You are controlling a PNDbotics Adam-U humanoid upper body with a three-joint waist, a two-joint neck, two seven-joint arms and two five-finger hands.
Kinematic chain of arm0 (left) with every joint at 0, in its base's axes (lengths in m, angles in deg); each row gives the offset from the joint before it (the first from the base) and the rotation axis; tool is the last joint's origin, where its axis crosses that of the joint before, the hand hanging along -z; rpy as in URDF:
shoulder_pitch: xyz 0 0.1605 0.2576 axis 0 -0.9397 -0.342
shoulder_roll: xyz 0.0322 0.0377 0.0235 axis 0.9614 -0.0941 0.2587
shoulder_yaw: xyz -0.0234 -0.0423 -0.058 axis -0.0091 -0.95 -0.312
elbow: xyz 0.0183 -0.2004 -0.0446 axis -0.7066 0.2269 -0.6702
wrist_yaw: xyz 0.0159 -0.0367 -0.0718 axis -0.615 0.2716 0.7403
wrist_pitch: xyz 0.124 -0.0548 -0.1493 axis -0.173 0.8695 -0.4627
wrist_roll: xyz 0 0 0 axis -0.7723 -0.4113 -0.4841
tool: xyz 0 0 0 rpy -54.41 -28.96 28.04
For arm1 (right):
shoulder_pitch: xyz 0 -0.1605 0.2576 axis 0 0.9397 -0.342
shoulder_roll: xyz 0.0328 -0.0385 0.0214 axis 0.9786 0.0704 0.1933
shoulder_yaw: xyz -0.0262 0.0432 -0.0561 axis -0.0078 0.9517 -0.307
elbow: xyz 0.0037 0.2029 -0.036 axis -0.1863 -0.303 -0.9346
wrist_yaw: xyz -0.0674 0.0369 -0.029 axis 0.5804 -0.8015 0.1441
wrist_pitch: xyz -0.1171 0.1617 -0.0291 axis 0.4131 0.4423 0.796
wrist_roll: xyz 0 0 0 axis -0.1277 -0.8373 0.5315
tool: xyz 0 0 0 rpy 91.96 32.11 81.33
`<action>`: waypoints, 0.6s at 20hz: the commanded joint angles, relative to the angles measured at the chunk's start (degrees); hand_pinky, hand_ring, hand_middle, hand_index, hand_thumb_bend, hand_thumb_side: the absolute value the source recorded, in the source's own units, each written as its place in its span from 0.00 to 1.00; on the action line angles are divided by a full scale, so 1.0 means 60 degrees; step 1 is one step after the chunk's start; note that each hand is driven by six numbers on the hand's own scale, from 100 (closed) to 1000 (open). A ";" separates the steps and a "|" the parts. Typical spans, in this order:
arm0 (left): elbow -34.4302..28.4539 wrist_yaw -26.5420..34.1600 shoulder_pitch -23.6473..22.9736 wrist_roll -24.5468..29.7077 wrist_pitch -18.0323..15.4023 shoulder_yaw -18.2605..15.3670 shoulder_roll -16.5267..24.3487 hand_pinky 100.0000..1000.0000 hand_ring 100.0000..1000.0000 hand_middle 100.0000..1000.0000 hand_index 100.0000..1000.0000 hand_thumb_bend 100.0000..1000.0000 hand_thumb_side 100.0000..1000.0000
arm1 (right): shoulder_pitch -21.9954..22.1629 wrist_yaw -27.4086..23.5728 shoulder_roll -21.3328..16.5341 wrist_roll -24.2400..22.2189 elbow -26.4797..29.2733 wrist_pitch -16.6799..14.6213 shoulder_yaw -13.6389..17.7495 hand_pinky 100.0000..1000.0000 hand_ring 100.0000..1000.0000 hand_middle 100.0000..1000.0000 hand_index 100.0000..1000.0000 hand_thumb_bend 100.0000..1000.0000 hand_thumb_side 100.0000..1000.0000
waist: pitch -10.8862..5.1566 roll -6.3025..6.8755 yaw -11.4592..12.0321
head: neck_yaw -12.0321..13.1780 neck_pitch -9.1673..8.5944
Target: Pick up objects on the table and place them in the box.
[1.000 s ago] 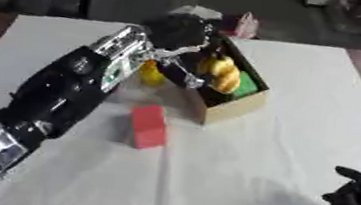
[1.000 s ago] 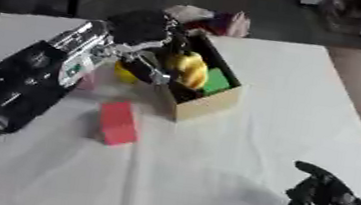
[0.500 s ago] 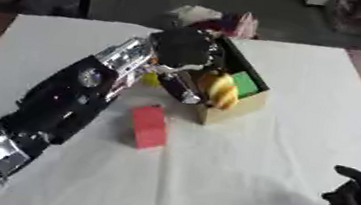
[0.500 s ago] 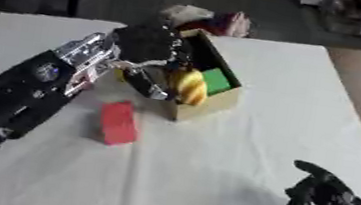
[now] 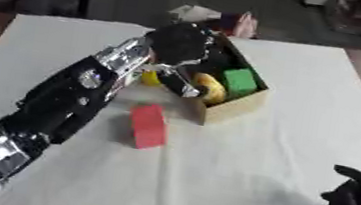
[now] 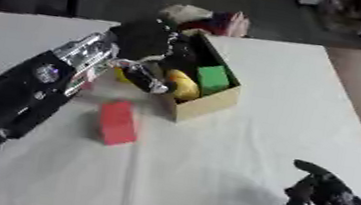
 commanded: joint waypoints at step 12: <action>-0.1030 0.1663 -0.0633 0.1754 -0.0247 -0.1474 0.2356 0.73 0.63 0.65 0.83 0.01 0.24 | -0.0012 0.0046 -0.0121 0.0149 0.0132 0.0017 0.0199 0.67 0.41 0.43 0.84 0.00 0.27 | -0.0131 0.0114 0.0249 | -0.0395 -0.0054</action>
